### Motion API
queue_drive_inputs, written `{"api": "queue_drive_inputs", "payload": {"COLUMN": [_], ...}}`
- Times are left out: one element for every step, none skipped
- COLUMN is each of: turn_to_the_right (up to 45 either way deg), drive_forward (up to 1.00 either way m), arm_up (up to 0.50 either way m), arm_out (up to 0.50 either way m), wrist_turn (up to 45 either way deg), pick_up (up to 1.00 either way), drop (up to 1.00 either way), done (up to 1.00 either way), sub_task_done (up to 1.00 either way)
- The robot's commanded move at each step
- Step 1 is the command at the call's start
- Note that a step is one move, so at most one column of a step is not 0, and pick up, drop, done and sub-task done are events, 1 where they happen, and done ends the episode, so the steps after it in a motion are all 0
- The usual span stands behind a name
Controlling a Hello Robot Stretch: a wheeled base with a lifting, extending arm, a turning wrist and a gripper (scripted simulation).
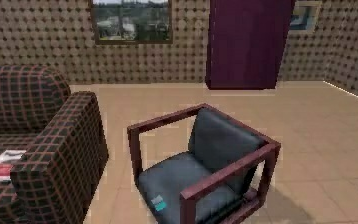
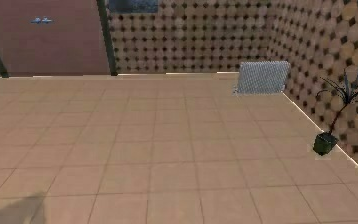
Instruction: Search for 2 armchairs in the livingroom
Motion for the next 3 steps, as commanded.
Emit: {"api": "queue_drive_inputs", "payload": {"turn_to_the_right": [-45.0,-45.0,0.0], "drive_forward": [0.00,0.00,1.00], "arm_up": [0.00,0.00,0.00], "arm_out": [0.00,0.00,0.00], "wrist_turn": [0.0,0.0,0.0], "pick_up": [0.00,0.00,0.00], "drop": [0.00,0.00,0.00], "done": [0.00,0.00,0.00], "sub_task_done": [0.00,0.00,0.00]}}
